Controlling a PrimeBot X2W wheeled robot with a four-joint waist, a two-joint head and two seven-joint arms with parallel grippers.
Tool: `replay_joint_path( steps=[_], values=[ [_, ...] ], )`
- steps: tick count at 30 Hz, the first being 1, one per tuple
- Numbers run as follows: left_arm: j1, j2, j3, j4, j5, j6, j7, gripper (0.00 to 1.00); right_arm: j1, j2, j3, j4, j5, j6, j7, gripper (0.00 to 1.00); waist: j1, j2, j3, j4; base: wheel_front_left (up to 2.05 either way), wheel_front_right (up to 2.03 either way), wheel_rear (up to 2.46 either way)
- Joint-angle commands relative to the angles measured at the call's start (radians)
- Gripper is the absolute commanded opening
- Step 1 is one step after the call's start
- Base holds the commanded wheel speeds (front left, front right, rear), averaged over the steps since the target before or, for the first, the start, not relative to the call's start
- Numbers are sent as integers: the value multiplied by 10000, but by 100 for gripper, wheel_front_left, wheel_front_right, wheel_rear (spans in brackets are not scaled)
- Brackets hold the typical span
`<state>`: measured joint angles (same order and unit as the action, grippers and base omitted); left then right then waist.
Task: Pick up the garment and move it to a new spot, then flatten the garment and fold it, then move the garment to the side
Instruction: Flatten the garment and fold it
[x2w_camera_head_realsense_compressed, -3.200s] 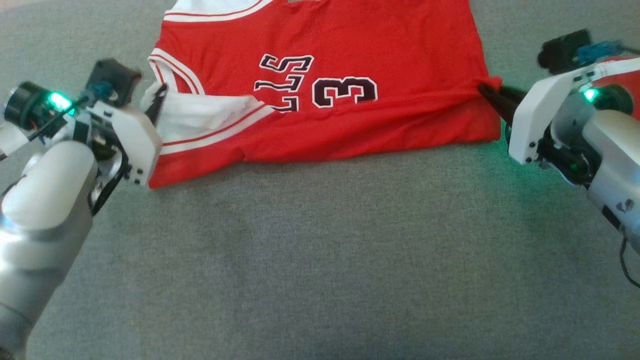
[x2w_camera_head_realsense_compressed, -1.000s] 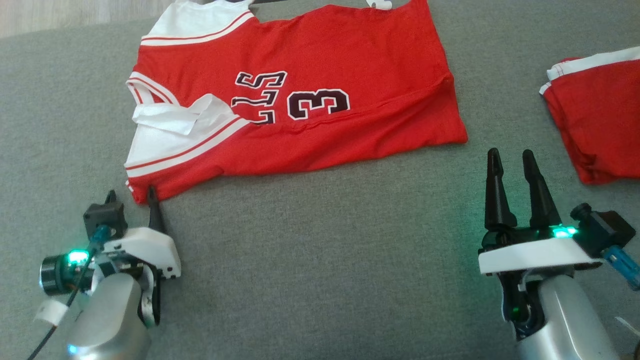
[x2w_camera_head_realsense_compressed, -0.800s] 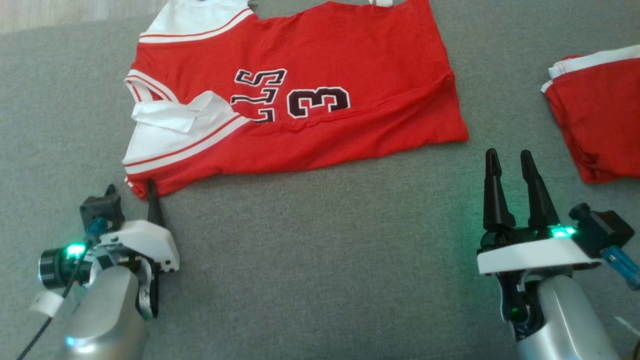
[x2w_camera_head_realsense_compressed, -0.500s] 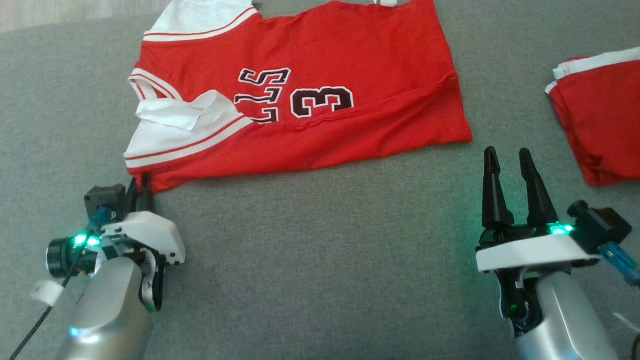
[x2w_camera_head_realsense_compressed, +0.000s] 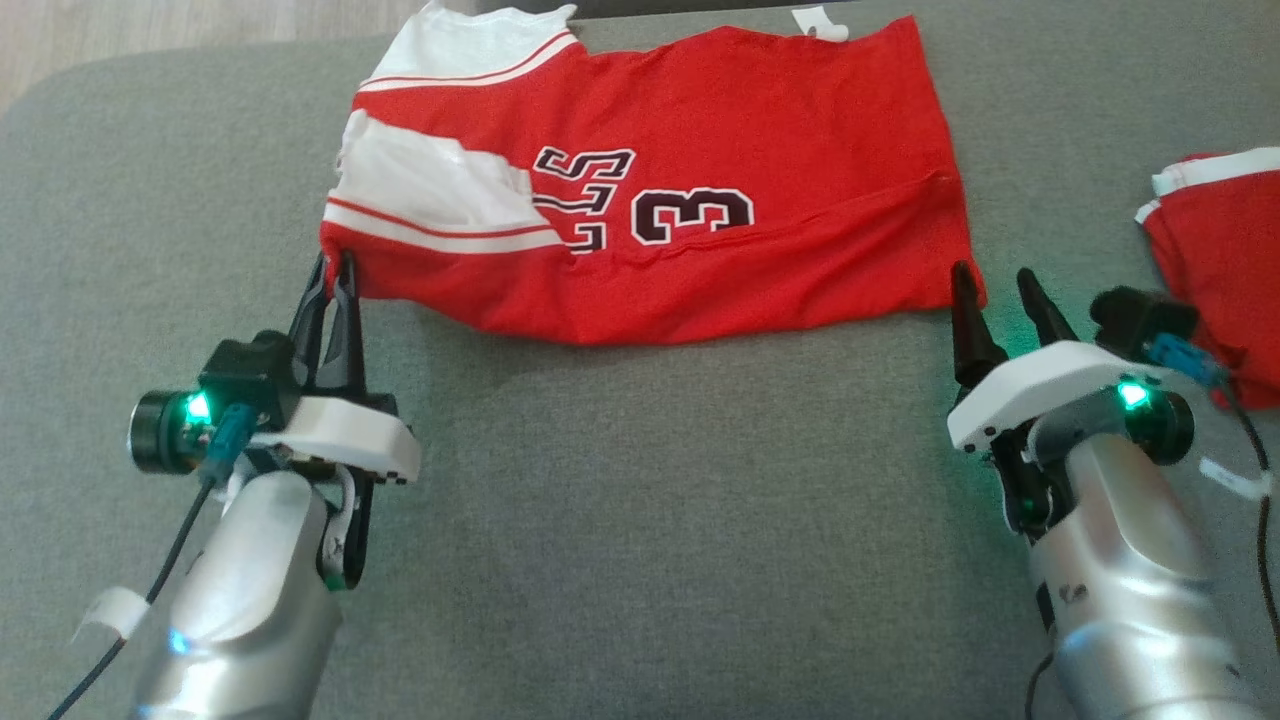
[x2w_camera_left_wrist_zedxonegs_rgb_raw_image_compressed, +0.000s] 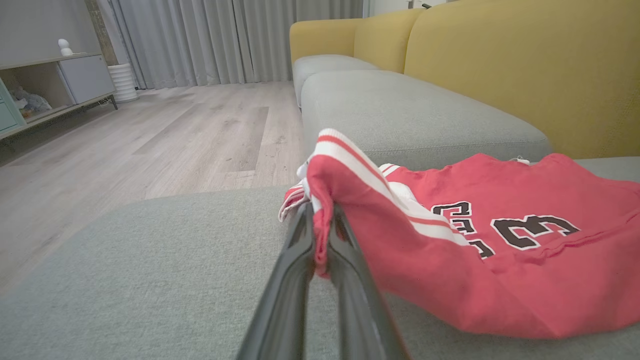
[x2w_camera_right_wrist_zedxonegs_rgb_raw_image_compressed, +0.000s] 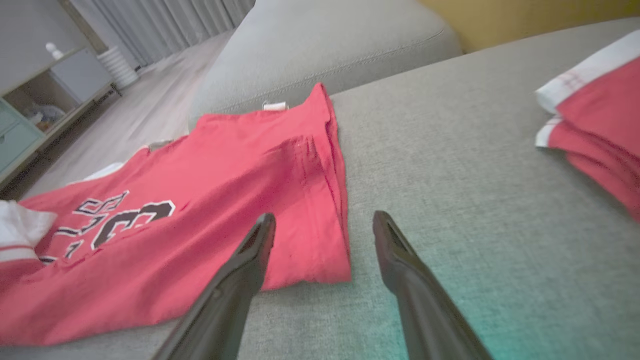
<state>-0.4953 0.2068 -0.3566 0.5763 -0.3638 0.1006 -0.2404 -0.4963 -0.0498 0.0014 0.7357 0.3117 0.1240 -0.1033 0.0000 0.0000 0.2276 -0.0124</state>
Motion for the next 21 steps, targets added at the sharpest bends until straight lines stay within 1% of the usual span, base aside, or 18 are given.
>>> replay_joint_path(
  steps=[1,8,13,14,15,16,18,21],
  values=[
    [-438,186,261,-390,104,-8,-126,0,-382,-5,126,217,-288,67,96,100,0,0,28,67,0,0,0],
    [-441,161,31,-604,218,-31,-140,0,-1723,-5,-493,2793,-1829,67,375,100,0,0,140,251,0,0,0],
    [-431,151,-43,-544,181,-49,-139,0,-2264,-5,-251,3880,-2241,67,449,100,0,0,166,355,0,0,0],
    [-428,146,-47,-512,165,-44,-138,0,-2323,-5,-136,4047,-2314,67,470,67,0,0,161,368,0,0,0],
    [-429,143,-49,-475,149,-36,-129,0,-2375,-5,-37,4181,-2397,67,473,2,0,0,159,376,0,0,0],
    [-428,148,-51,-428,137,-22,-107,0,-2419,-5,29,4283,-2463,67,448,0,0,0,152,380,0,0,0],
    [-412,196,-68,-313,143,15,-39,0,-2479,-5,96,4417,-2623,67,328,0,0,0,112,370,0,0,0],
    [-341,281,-87,-114,131,60,97,0,-2499,-5,-75,4472,-2956,67,-11,0,0,0,-28,332,0,0,0]
  ],
)
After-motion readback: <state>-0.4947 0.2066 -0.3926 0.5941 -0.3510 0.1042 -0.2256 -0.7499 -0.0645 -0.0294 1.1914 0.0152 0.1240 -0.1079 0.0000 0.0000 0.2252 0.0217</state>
